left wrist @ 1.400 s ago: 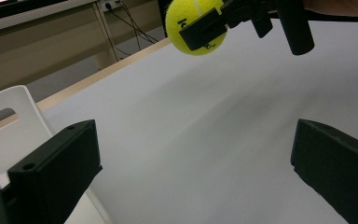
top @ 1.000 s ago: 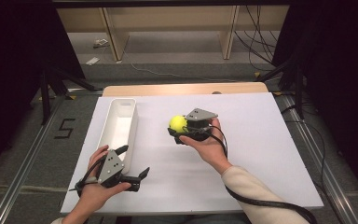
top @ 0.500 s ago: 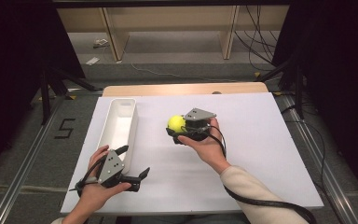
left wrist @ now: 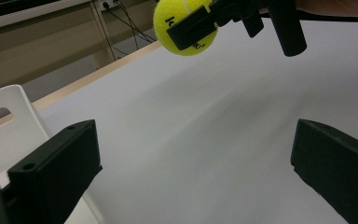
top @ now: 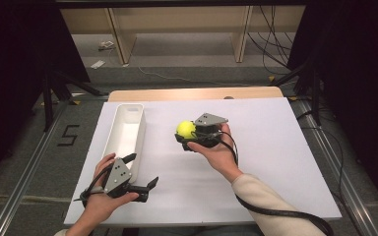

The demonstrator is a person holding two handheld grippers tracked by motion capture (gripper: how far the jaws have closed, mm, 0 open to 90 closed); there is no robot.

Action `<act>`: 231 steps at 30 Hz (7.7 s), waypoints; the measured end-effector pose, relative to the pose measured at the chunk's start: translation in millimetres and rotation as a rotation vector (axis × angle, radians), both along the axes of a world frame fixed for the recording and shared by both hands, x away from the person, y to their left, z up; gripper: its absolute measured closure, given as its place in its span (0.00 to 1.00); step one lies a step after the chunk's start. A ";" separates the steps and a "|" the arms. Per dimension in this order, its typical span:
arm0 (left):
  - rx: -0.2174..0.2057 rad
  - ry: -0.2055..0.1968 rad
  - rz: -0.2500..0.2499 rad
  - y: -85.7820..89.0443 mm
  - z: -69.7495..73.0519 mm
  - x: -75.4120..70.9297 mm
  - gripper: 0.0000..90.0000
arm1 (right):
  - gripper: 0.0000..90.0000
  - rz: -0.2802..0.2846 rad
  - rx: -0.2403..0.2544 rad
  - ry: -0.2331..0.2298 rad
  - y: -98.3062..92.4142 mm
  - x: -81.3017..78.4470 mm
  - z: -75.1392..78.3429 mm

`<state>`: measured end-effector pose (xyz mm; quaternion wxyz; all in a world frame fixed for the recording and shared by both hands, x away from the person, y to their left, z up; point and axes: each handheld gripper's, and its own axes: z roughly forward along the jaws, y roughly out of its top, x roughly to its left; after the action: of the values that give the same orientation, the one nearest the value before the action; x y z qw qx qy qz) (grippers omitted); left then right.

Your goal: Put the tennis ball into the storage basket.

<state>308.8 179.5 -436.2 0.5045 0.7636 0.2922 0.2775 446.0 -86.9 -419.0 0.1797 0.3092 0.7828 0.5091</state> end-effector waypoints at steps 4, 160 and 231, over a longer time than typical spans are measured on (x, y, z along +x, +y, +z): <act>0.001 0.001 -0.001 -0.3 -0.2 0.0 0.01 | 0.30 0.002 0.000 0.002 1.4 0.3 -0.7; 0.012 -0.011 -0.023 -3.8 0.7 -0.1 0.01 | 0.30 0.088 -0.018 -0.042 72.1 -1.3 22.8; 0.012 -0.007 -0.038 -5.2 0.7 -2.0 0.01 | 0.30 0.129 -0.021 -0.039 106.3 6.0 30.3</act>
<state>306.8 174.3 -435.5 0.5060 0.7712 0.2740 0.2723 452.0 19.3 -388.7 0.1651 0.2464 0.8026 0.5175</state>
